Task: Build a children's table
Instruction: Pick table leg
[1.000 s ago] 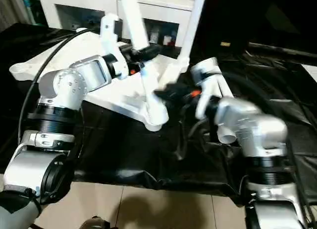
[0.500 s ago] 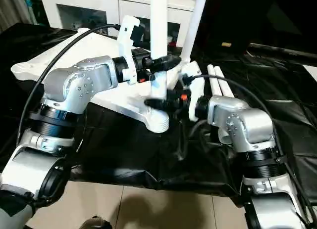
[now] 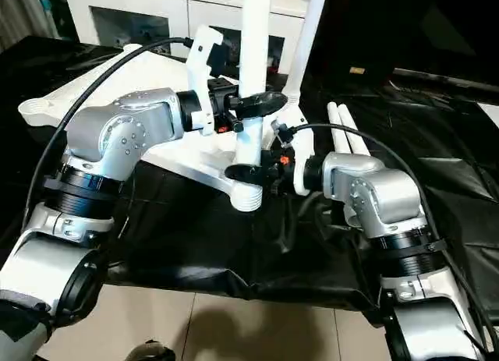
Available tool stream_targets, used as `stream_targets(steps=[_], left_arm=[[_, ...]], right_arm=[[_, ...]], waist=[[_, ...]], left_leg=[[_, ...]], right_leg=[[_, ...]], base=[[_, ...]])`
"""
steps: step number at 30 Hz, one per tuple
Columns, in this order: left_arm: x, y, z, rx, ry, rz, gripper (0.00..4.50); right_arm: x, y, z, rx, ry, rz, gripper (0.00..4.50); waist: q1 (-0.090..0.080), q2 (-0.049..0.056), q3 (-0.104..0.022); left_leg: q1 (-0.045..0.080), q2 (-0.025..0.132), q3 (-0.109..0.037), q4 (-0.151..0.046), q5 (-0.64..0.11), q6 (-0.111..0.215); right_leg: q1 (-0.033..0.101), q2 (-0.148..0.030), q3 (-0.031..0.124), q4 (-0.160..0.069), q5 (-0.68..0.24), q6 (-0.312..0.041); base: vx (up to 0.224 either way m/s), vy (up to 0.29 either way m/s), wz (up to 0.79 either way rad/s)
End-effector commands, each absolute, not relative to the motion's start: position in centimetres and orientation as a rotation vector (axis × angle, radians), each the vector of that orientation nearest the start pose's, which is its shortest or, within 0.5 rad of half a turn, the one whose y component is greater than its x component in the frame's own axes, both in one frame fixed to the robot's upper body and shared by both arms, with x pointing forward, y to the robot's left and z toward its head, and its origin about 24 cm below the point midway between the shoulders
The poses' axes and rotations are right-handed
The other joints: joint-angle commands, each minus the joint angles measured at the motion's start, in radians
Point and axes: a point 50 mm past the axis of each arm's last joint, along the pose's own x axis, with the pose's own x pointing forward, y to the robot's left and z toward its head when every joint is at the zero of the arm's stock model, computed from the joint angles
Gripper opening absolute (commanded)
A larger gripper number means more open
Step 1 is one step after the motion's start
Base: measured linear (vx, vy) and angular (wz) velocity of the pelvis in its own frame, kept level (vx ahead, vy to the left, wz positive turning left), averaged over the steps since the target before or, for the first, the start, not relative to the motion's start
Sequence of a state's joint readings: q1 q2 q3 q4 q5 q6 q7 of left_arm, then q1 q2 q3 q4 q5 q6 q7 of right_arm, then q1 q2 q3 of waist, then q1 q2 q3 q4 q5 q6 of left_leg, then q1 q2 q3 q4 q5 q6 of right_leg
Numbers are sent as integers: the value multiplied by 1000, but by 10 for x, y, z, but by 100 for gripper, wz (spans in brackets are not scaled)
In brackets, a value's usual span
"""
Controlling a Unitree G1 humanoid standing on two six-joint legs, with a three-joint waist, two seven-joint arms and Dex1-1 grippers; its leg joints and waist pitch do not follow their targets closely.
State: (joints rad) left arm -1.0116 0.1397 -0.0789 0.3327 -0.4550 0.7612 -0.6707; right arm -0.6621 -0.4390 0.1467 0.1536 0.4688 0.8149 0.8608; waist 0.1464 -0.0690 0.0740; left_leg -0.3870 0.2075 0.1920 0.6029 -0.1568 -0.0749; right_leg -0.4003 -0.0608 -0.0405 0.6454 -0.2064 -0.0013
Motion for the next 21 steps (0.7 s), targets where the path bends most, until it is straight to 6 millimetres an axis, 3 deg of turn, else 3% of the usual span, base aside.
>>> stream_targets(steps=[1, 5, 12, 13, 16, 21], left_arm=[[351, 38, 222, -109, 117, -1122, 182], [351, 38, 222, -109, 117, -1123, 182], [351, 38, 222, -107, 115, -1127, 182], [352, 39, 221, -97, 107, -1118, 217], [348, 39, 223, -175, 110, -1160, 252], [351, 40, 231, -253, -13, -1126, 279]], right_arm=[[326, -130, 138, 45, 404, 1073, 221], [327, -130, 137, 48, 408, 1071, 192], [329, -129, 138, 64, 380, 1059, 188], [329, -129, 138, 72, 370, 1054, 188], [330, -129, 139, 98, 343, 1035, 188], [335, -129, 144, 175, 272, 980, 188]], waist=[[1, 1, -86], [2, 0, -86], [2, 2, -87], [1, 2, -87], [1, 3, -88], [2, 5, -89]], left_leg=[[22, 19, -11, -57, -106, -10], [22, 19, -11, -57, -104, -9], [23, 20, -11, -57, -104, -7], [23, 20, -12, -57, -106, -8], [22, 19, -12, -56, -105, -10], [23, 20, -12, -56, -107, -7]], right_leg=[[60, -72, 38, -67, 8, -227], [60, -71, 38, -66, 10, -224], [60, -72, 37, -65, 20, -232], [60, -72, 37, -66, 15, -231], [61, -73, 37, -65, 15, -231], [60, -73, 38, -66, 30, -242]], base=[[0, 0, 0], [0, 0, 0], [0, 0, 0], [0, 0, 0], [0, 0, 0], [0, 0, 0]])
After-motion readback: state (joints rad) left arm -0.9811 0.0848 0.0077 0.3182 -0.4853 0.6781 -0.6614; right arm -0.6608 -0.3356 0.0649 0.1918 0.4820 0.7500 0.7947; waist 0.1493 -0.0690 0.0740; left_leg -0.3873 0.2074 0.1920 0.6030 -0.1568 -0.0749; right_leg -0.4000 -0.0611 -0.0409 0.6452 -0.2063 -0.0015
